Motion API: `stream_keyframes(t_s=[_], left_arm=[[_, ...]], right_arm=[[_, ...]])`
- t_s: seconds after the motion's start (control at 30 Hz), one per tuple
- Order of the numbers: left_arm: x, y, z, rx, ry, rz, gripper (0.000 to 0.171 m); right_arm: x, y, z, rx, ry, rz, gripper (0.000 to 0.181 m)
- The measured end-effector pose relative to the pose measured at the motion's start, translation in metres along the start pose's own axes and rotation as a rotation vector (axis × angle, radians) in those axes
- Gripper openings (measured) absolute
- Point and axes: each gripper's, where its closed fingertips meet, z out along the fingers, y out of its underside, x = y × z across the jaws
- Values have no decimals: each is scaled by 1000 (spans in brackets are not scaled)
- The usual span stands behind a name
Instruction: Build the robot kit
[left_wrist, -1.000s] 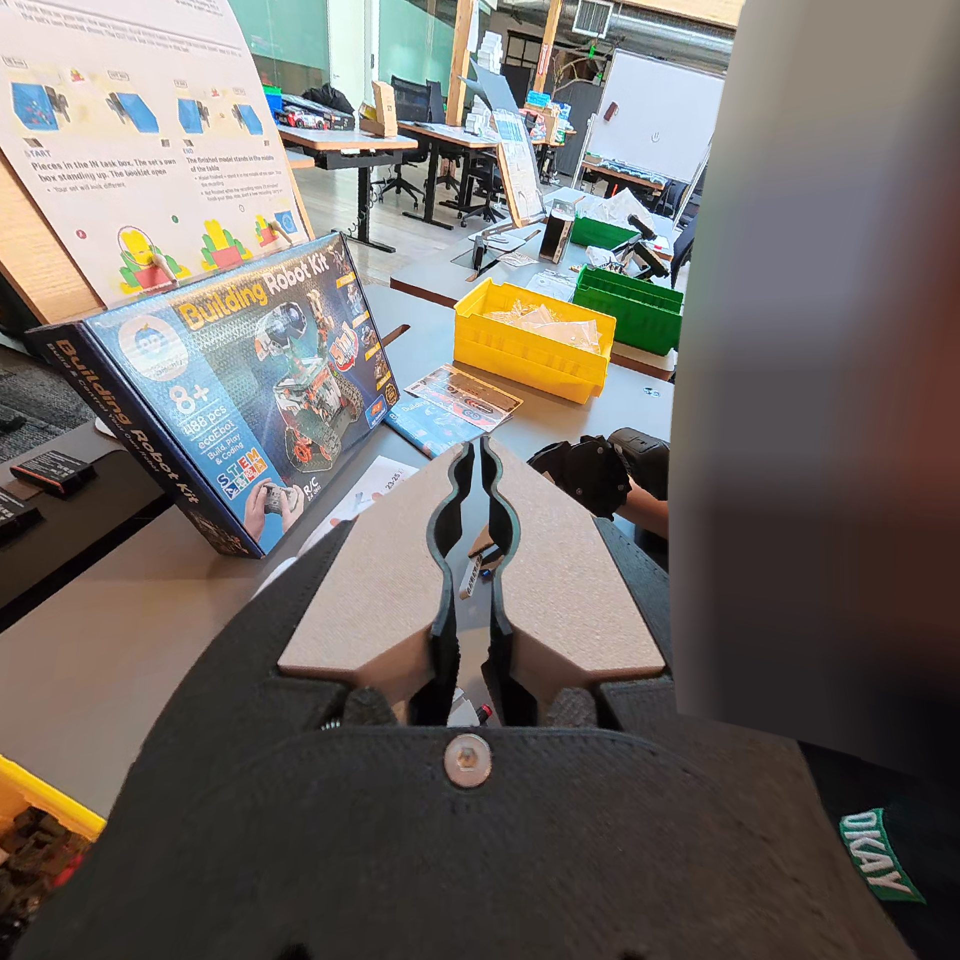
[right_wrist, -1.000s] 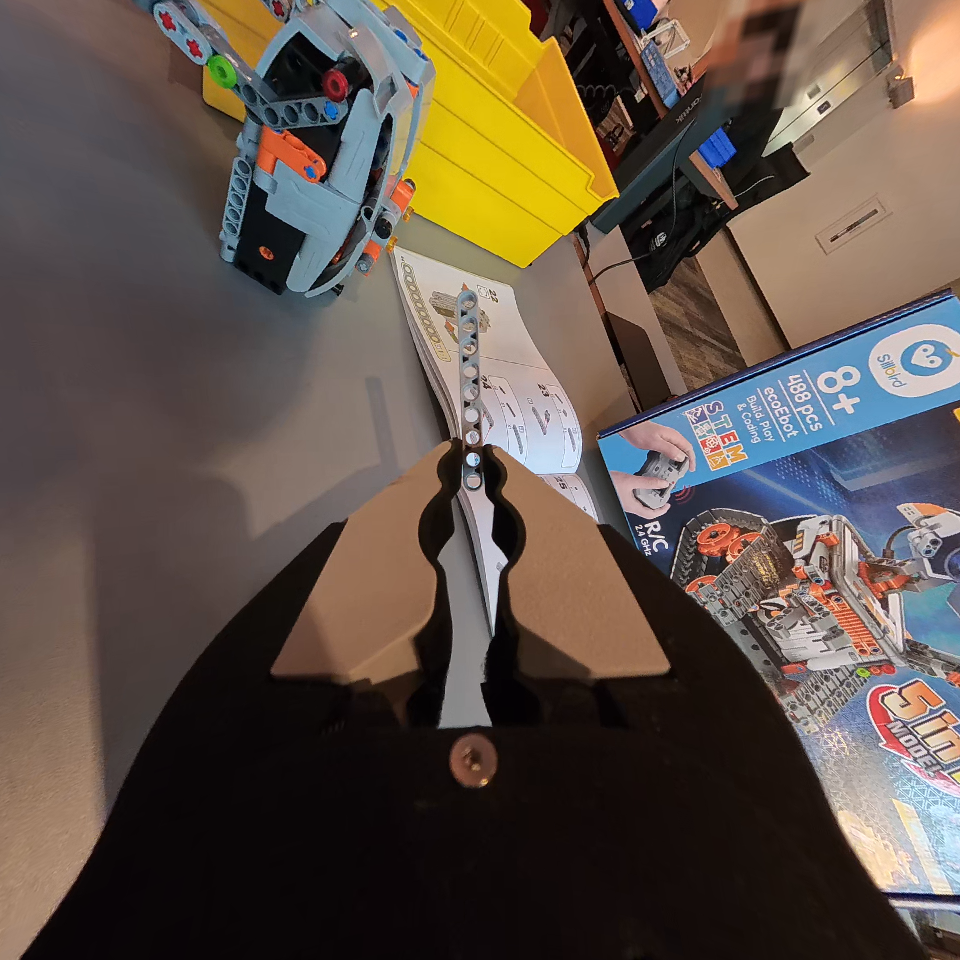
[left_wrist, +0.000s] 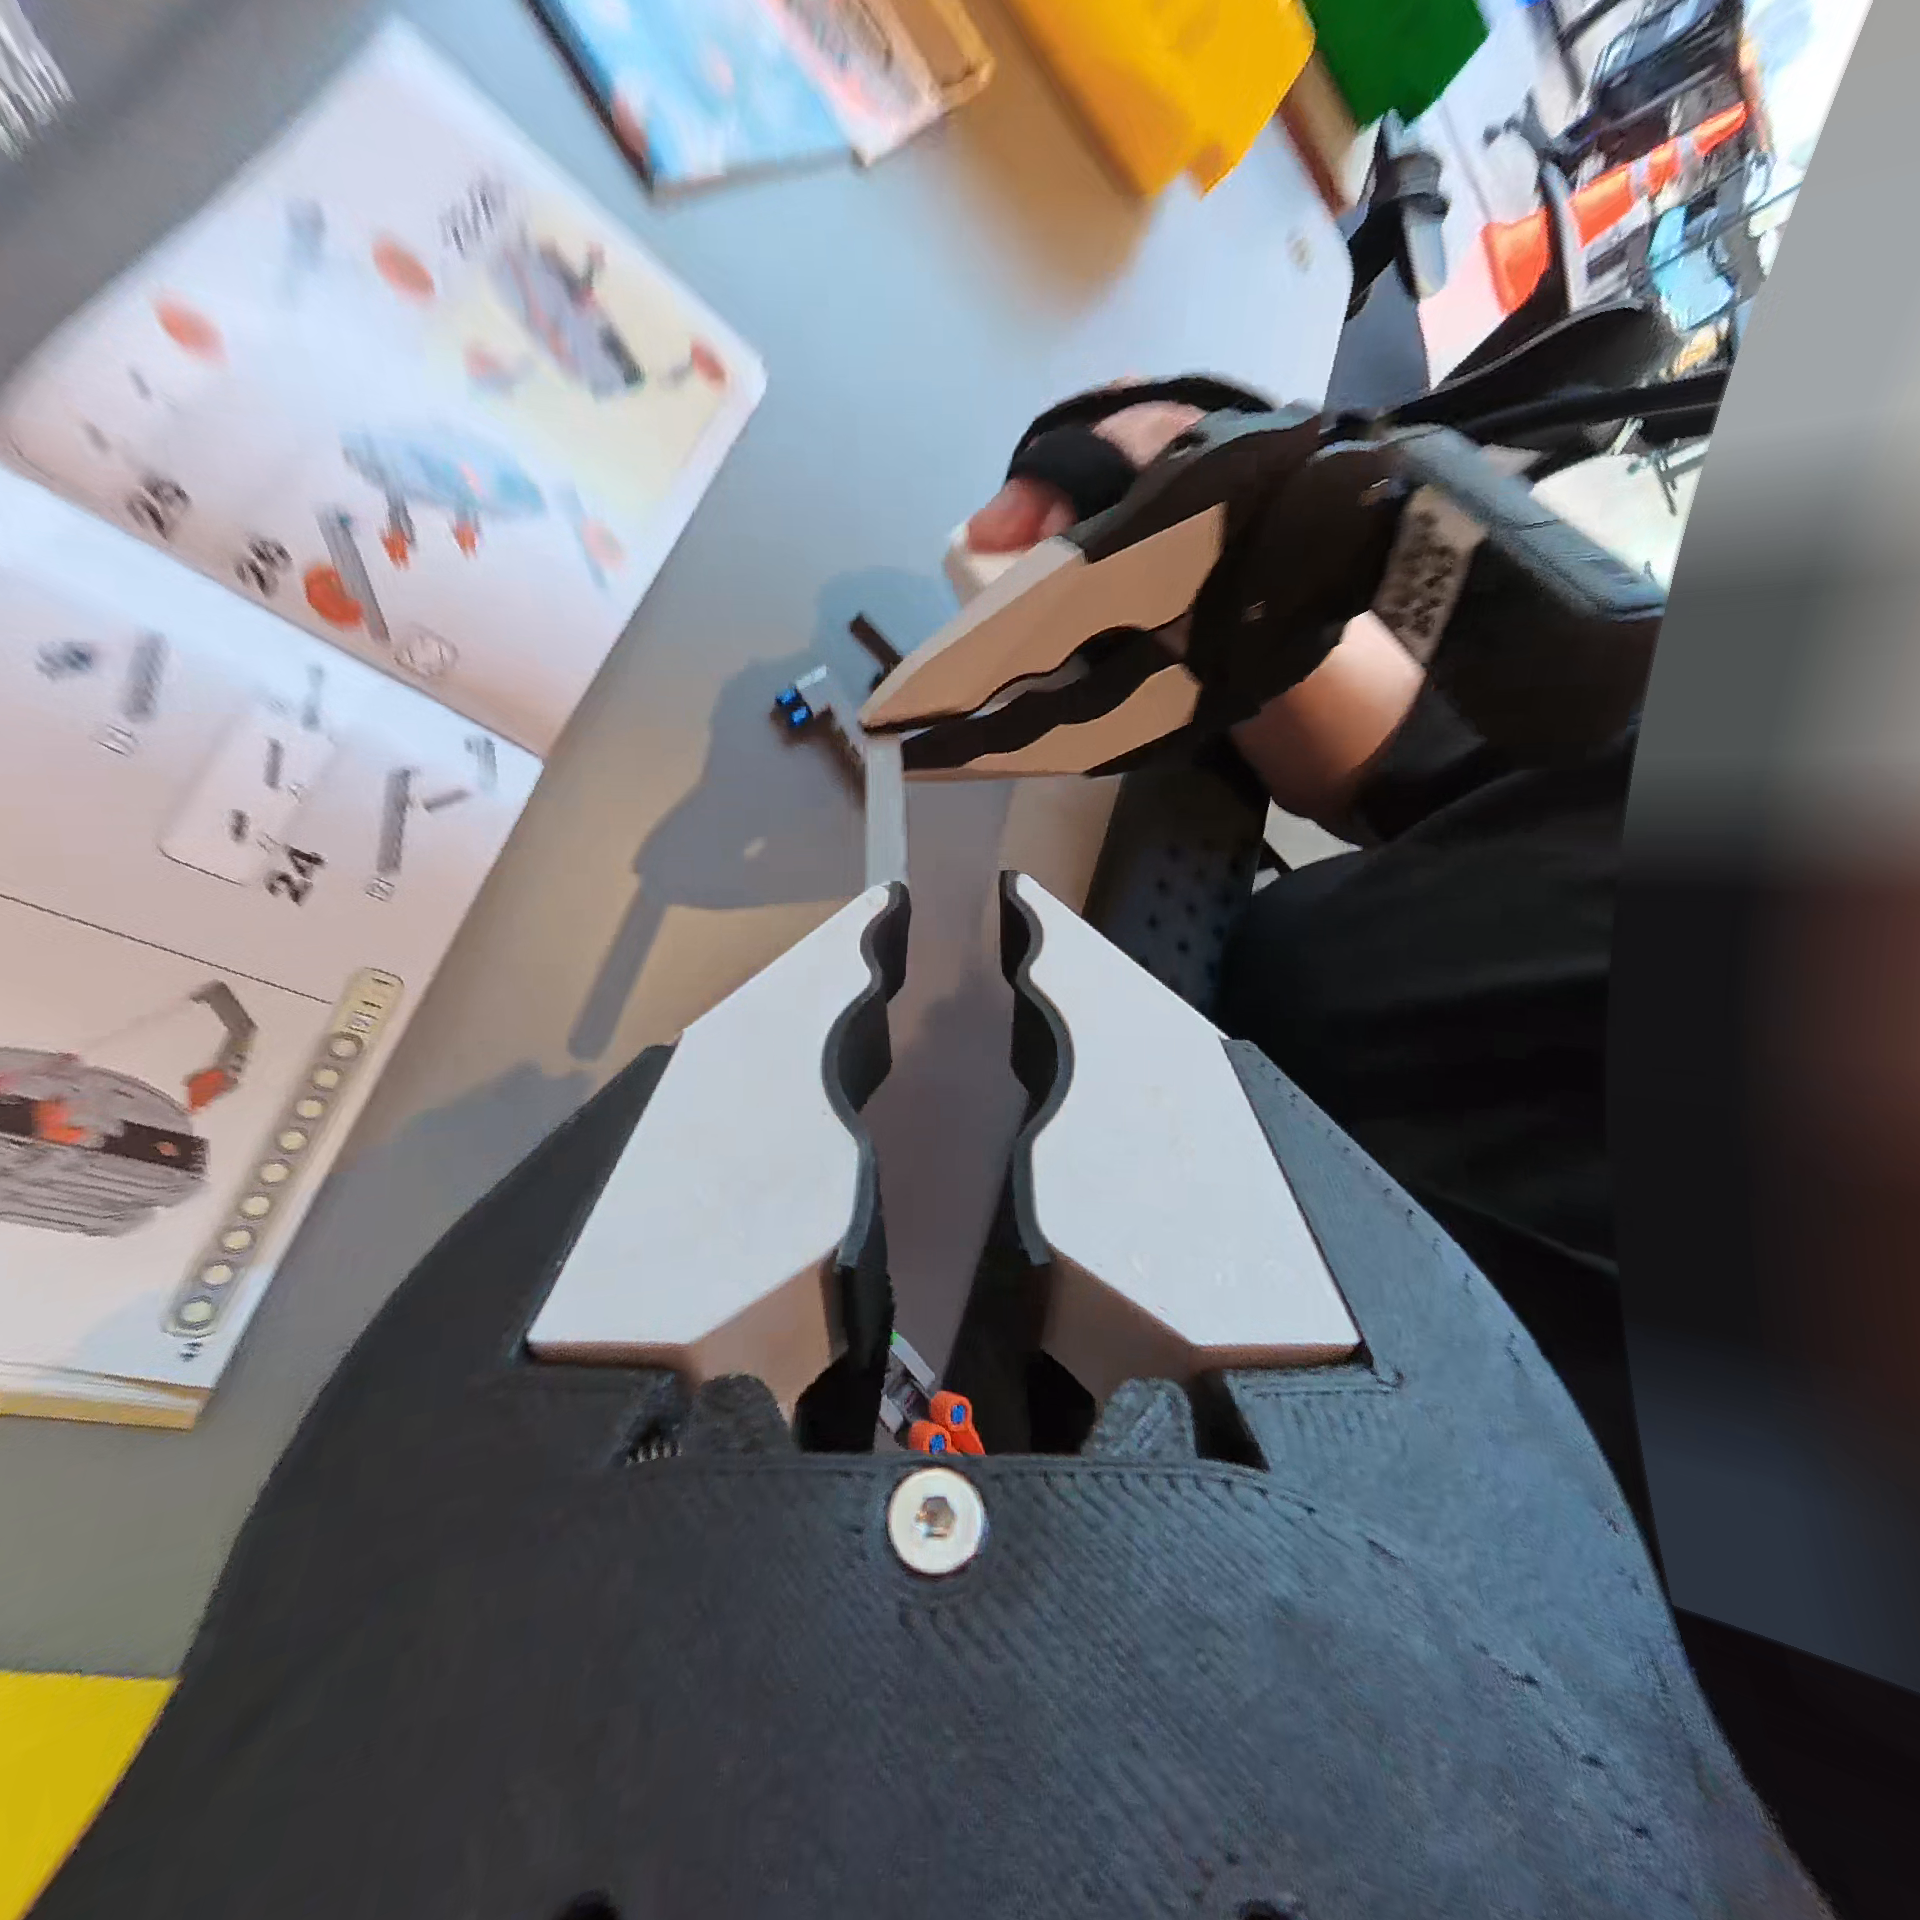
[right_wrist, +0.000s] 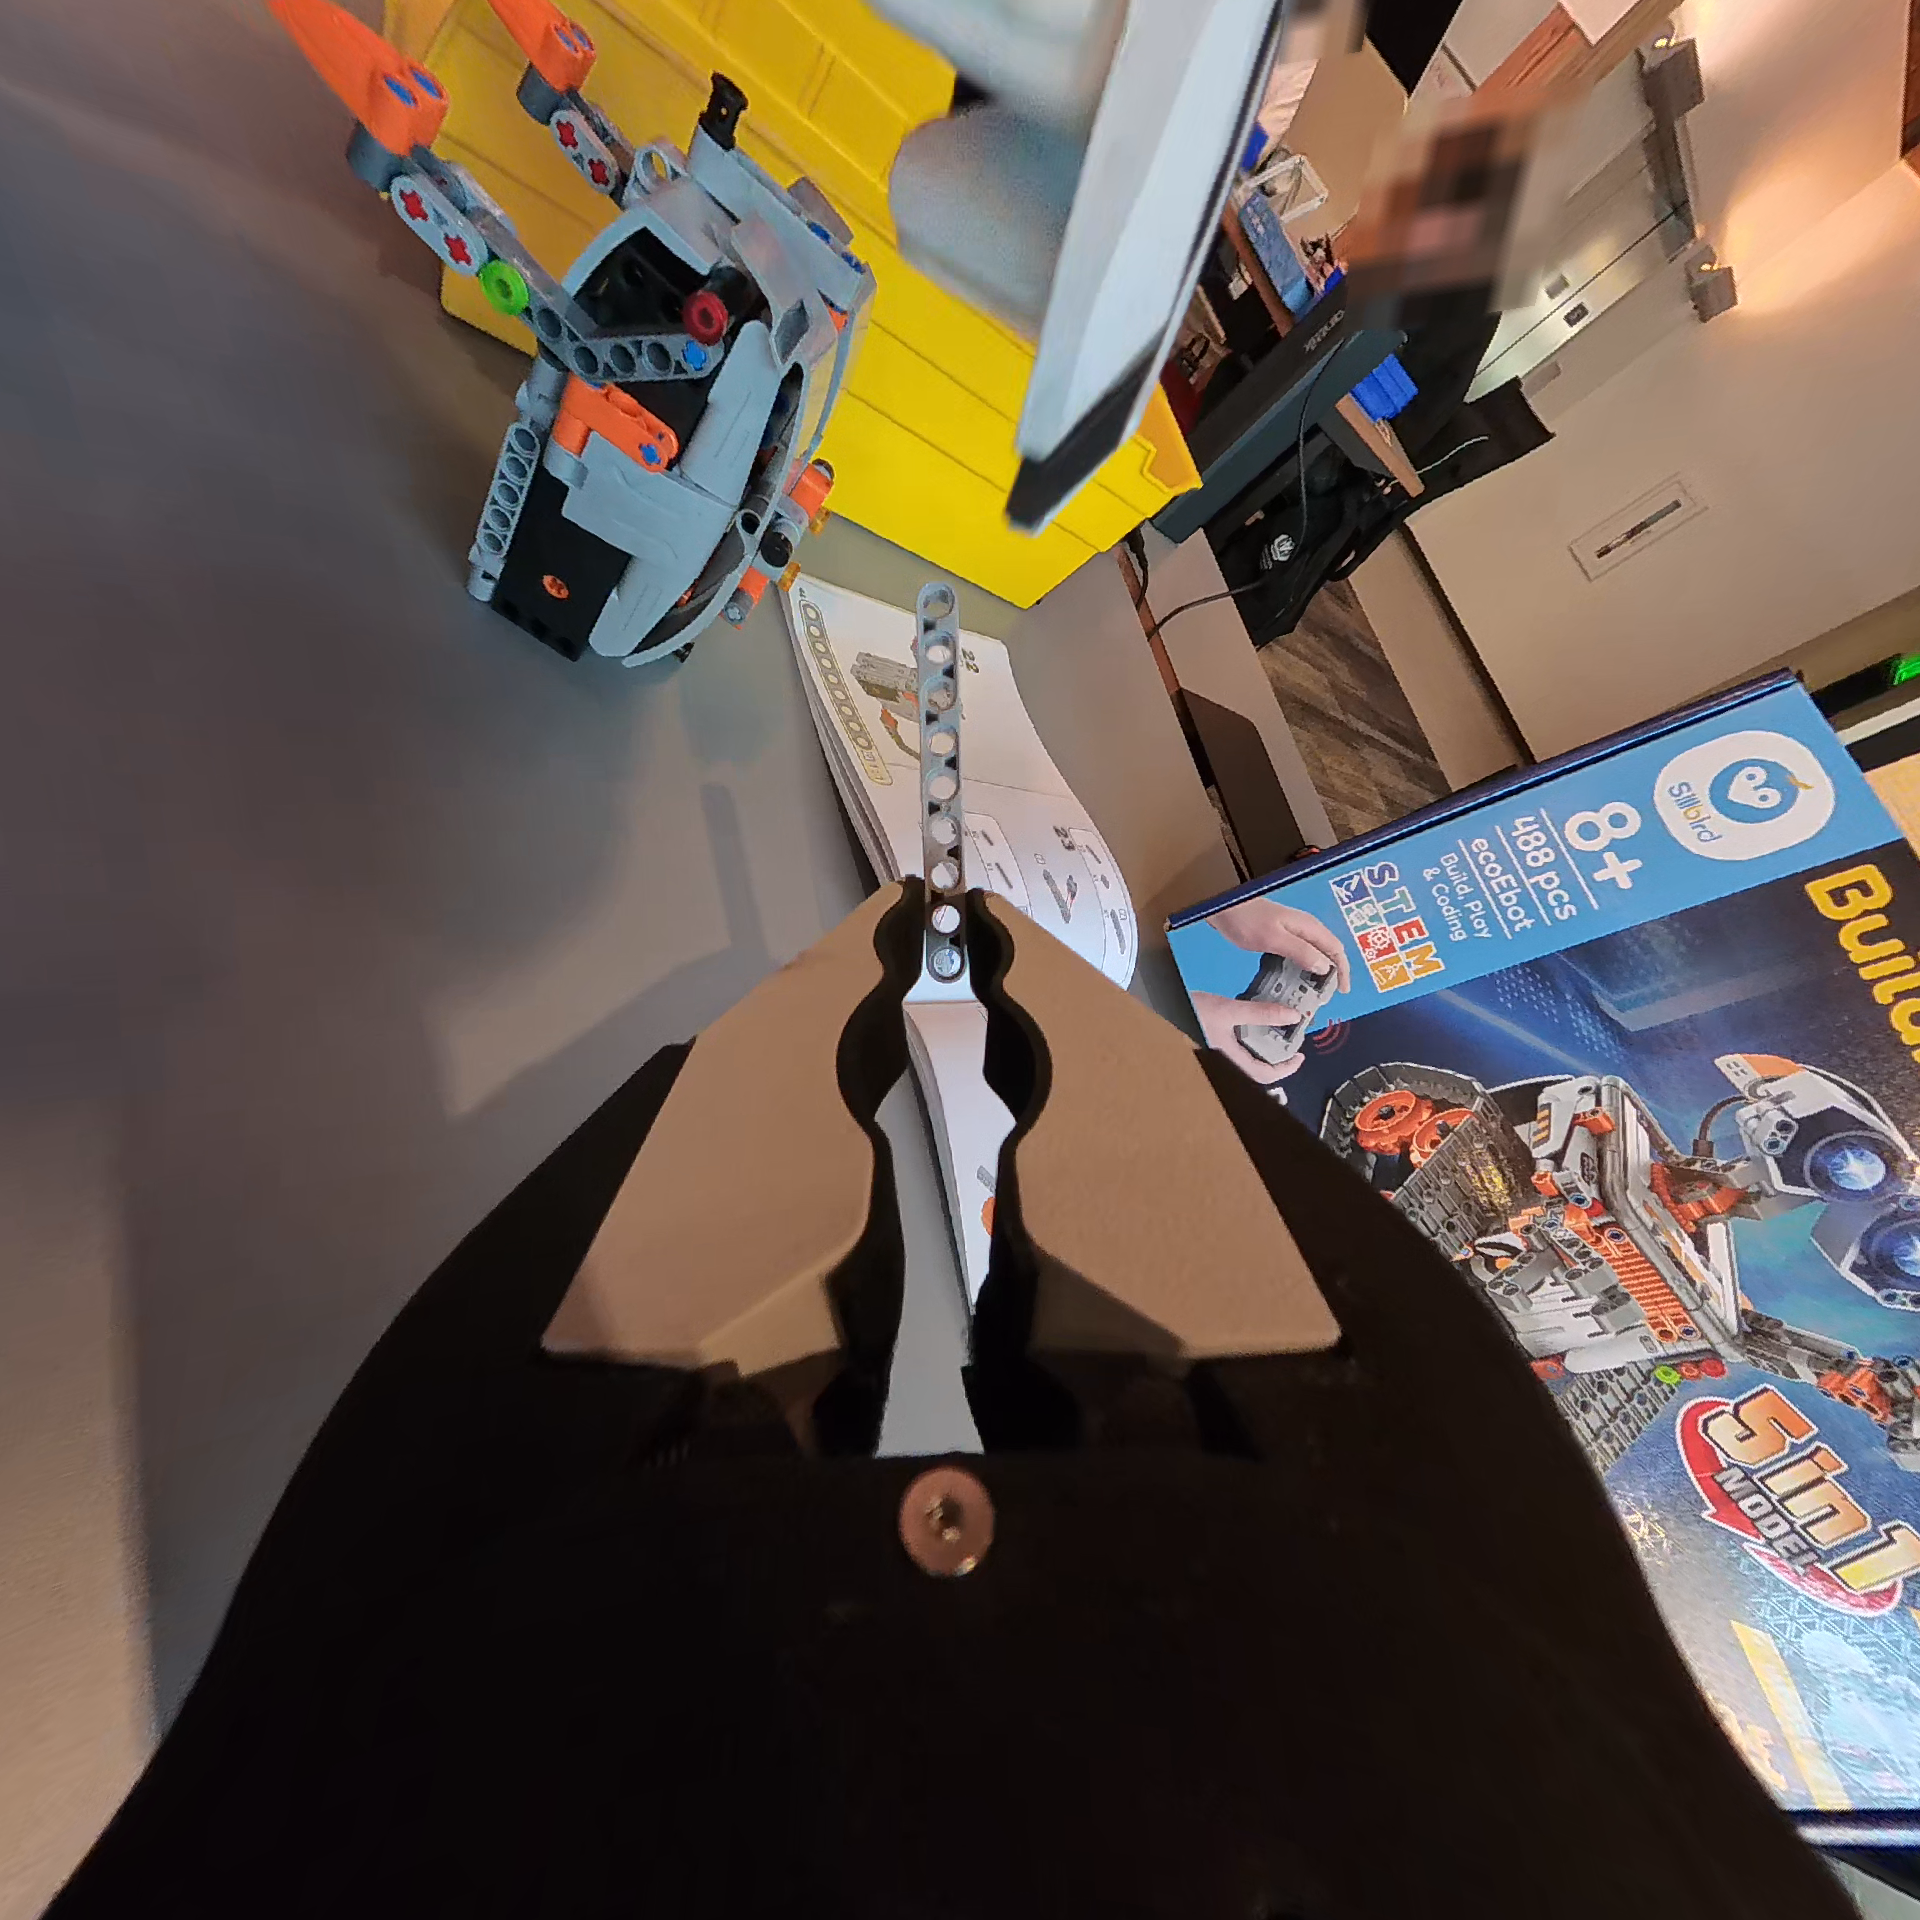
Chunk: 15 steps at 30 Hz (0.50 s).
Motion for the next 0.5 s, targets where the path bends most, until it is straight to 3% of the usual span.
stream_keyframes(t_s=[0.13, 0.4, 0.5], left_arm=[[1, 6, 17, -58, 37, -18, 19], [-18, 10, 16, -91, -134, 25, 24], [-12, 16, 22, -128, -110, 39, 21]], right_arm=[[-2, -3, -1, 4, -6, -1, 5], [-4, -7, -2, 19, -12, -2, 5], [-3, -11, -3, 41, -9, 13, 5]])
